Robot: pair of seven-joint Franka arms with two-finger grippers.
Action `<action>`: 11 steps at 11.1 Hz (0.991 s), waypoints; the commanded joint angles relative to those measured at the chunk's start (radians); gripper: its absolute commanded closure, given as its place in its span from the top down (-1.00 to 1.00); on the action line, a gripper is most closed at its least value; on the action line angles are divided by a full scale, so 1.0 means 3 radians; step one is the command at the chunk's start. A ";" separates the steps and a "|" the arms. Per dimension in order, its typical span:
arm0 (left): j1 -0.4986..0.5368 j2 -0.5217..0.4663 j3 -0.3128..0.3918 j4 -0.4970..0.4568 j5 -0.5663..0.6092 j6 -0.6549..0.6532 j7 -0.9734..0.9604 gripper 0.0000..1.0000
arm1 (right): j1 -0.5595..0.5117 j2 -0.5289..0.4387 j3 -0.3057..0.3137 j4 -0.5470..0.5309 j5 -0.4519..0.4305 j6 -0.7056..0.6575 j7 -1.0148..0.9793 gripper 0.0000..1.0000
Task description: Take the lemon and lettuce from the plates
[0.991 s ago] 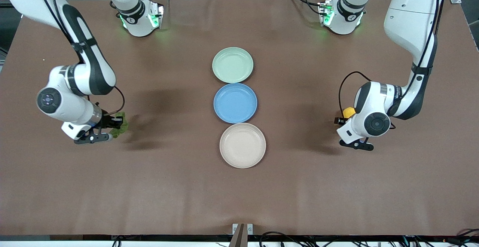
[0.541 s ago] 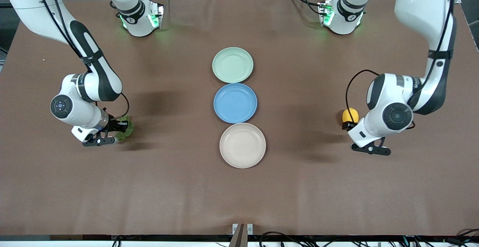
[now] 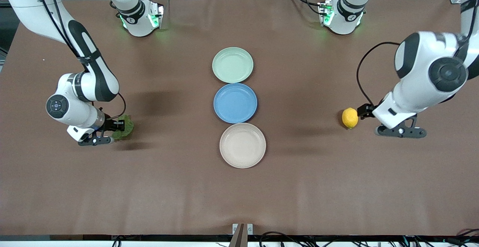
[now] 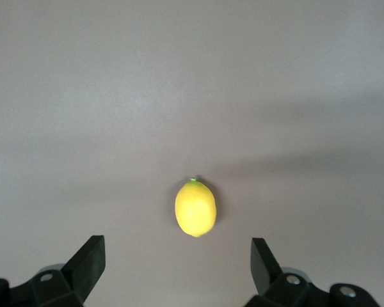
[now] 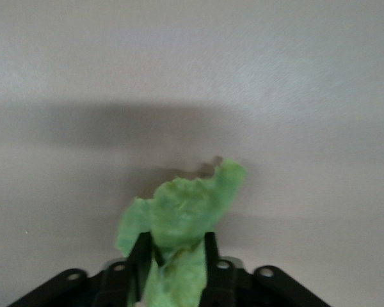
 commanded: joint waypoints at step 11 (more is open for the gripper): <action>0.0301 -0.0846 -0.0296 0.0382 -0.0393 -0.1016 0.0068 1.00 | 0.0173 -0.0913 -0.0254 0.0742 0.0061 -0.1377 -0.0068 1.00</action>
